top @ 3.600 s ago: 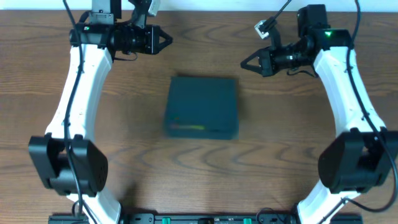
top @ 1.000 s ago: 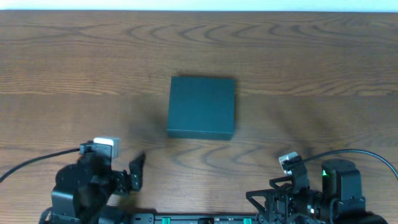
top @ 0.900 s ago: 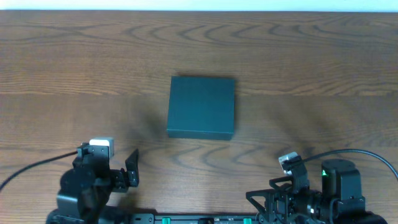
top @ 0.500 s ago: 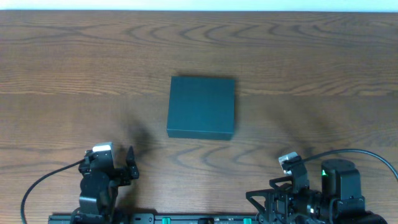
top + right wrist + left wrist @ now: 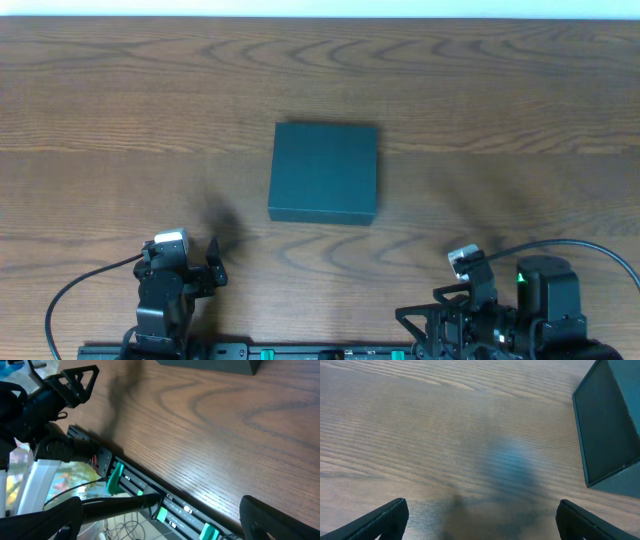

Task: Pack container

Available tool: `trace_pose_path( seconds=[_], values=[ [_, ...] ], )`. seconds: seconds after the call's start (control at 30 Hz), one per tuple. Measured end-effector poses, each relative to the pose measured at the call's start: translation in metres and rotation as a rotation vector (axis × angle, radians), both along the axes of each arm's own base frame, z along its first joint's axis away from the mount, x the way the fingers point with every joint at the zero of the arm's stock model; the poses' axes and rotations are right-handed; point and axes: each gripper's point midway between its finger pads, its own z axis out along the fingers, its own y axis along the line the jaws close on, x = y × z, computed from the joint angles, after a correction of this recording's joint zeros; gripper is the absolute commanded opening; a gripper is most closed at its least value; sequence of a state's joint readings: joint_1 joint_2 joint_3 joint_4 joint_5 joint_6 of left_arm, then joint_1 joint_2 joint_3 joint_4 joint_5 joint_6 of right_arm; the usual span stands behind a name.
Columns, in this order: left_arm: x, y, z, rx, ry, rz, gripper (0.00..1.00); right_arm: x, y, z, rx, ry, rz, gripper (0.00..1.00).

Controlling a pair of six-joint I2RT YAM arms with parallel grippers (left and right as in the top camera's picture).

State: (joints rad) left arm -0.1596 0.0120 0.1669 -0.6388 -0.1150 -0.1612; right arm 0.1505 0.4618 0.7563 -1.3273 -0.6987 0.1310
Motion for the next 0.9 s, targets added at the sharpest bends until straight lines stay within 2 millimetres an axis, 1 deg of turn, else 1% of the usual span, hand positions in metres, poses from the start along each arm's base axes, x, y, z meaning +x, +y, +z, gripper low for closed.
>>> trace_pose_path(
  seconds=[0.83,0.9],
  values=[
    [0.0,0.0,0.0,0.0,0.0,0.0,0.95,0.0001,-0.0001,0.0,-0.001,-0.001,0.0,0.99],
    [0.0,0.0,0.0001,0.0,0.0,0.0,0.95,0.0031,-0.0023,-0.001,-0.019,-0.017,-0.005,0.99]
  ],
)
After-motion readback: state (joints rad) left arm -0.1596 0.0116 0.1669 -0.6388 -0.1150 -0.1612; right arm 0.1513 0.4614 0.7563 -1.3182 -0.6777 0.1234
